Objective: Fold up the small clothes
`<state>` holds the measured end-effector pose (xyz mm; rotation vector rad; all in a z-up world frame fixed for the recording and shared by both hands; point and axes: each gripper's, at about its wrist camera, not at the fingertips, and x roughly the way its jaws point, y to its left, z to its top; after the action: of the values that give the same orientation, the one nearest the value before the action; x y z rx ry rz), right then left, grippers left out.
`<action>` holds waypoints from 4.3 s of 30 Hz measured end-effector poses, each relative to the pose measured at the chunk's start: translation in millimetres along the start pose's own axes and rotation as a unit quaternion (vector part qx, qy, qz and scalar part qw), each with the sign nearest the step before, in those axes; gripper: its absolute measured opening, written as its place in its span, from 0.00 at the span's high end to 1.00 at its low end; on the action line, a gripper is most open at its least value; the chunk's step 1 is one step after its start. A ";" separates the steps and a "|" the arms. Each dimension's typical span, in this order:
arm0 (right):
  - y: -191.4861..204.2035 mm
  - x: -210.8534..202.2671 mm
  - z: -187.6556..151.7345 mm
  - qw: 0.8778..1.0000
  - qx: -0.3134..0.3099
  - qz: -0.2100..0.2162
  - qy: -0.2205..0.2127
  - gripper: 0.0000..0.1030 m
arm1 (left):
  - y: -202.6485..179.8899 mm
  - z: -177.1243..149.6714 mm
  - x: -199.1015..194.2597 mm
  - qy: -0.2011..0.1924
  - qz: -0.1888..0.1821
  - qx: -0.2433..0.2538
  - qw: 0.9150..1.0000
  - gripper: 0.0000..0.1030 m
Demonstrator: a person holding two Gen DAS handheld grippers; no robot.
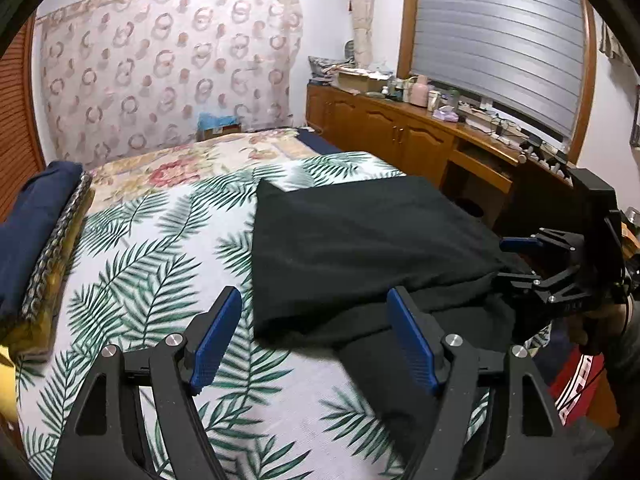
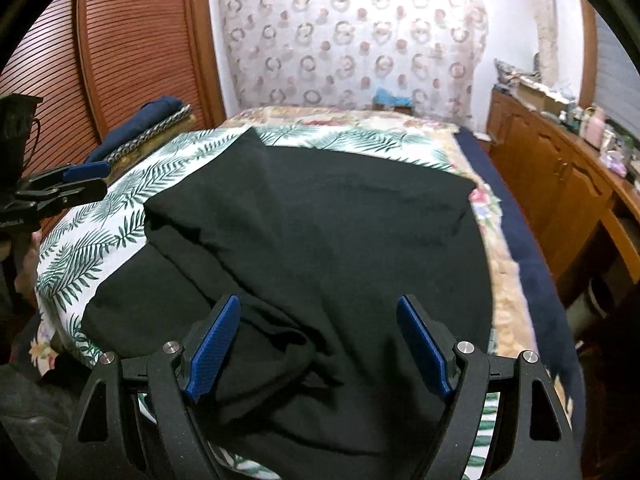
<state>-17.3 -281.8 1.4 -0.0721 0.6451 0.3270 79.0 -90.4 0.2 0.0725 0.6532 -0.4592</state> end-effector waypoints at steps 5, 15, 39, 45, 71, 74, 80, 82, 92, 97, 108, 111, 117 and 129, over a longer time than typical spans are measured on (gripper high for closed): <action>-3.0 8.4 4.1 1.000 -0.012 0.014 0.020 0.26 | 12.3 -11.2 3.2 0.008 0.006 -0.010 1.000 0.26; -7.8 6.5 11.6 0.997 -0.047 0.053 0.034 0.79 | 15.4 -17.8 6.3 0.012 0.002 -0.020 1.000 0.26; -50.1 -44.4 -16.2 1.000 -0.010 -0.017 -0.016 0.90 | 11.1 -14.3 -3.5 -0.008 -0.003 -0.020 1.000 0.26; -45.7 -40.3 -26.2 0.999 -0.016 -0.032 -0.001 0.78 | 10.4 -12.4 -6.4 -0.015 0.001 -0.019 1.000 0.26; 22.0 18.8 50.3 0.994 -0.097 0.050 -0.005 0.38 | 46.7 -16.7 -26.5 -0.040 0.039 -0.051 0.997 0.26; 36.1 36.6 56.9 0.991 -0.115 0.071 0.016 0.38 | 52.3 -19.0 -28.3 -0.042 0.044 -0.057 0.997 0.26; 62.1 80.2 64.1 0.980 -0.153 0.106 0.075 0.38 | 59.8 -24.5 -28.6 -0.040 0.047 -0.064 0.996 0.26; 71.0 94.5 65.0 0.976 -0.171 0.102 0.089 0.38 | 61.6 -26.3 -28.5 -0.039 0.047 -0.065 0.996 0.26; 96.1 123.8 62.8 0.968 -0.227 0.059 0.092 0.48 | 65.3 -30.1 -28.1 -0.036 0.045 -0.070 0.996 0.26; 80.7 101.1 69.5 0.977 -0.194 0.075 0.052 0.89 | 61.5 -30.6 -26.6 -0.033 0.041 -0.067 0.996 0.26; -9.7 47.0 109.8 0.995 -0.094 0.002 -0.038 0.92 | 48.9 -30.0 -19.6 -0.023 0.025 -0.055 0.998 0.26; -41.4 47.1 116.8 0.995 -0.075 -0.045 -0.039 0.92 | 44.9 -30.3 -17.5 -0.021 0.021 -0.053 0.998 0.26; -85.4 84.7 116.1 0.991 -0.037 -0.132 0.003 0.92 | 38.6 -32.5 -12.1 -0.012 0.014 -0.050 0.999 0.26; -78.0 49.4 91.6 0.991 0.006 -0.130 -0.005 0.64 | 17.4 -32.7 -2.6 0.001 -0.009 -0.035 0.999 0.26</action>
<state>97.7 -326.7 42.2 -0.1425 0.6198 0.0719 66.1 -67.0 -25.6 0.0004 0.6718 -0.4540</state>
